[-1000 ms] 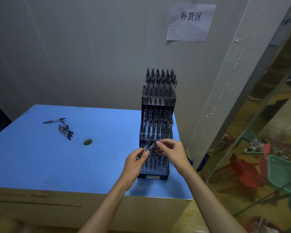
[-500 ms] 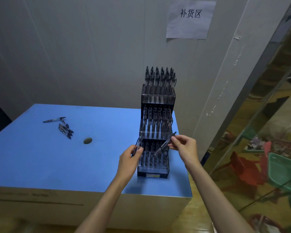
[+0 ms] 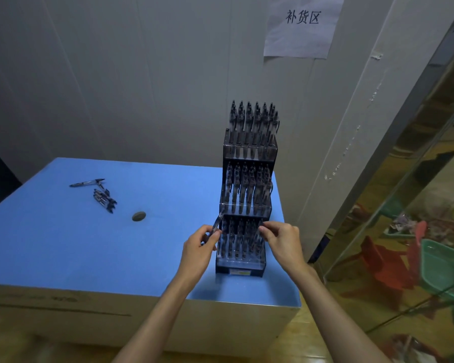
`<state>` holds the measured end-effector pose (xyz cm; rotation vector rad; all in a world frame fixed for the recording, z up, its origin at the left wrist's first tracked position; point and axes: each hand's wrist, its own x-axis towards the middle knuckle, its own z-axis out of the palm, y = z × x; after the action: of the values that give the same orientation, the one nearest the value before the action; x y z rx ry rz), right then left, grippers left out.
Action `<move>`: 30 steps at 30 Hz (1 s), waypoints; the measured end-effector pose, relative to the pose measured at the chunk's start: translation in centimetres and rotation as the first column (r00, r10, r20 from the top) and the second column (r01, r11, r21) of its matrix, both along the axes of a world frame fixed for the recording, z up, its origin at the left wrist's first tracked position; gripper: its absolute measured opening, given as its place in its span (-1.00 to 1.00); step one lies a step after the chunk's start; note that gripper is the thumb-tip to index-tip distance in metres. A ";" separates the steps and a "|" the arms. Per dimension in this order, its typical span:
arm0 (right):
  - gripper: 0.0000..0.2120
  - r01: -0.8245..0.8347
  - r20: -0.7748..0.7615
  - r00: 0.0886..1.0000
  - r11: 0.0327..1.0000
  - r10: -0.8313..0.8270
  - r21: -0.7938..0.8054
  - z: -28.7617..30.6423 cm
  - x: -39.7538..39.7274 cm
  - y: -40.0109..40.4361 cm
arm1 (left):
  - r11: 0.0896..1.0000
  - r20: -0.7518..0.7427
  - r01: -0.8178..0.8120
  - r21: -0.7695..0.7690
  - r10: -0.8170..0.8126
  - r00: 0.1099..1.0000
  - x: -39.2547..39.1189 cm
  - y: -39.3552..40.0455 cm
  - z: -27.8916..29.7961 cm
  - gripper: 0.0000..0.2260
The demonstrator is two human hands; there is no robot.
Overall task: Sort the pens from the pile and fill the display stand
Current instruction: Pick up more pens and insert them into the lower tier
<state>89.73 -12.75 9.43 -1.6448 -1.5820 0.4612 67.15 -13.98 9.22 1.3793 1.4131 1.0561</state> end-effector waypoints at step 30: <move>-0.86 -0.081 -0.525 0.851 0.990 0.008 -0.115 3.8 -1.2 -1.8 | 0.971 -0.023 0.240 0.024 -0.239 0.971 3.4 -0.1 1.5 -0.82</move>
<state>88.56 -14.56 13.25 -1.4142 -1.1950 0.9709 70.50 -14.11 10.69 1.5402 1.2138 0.9084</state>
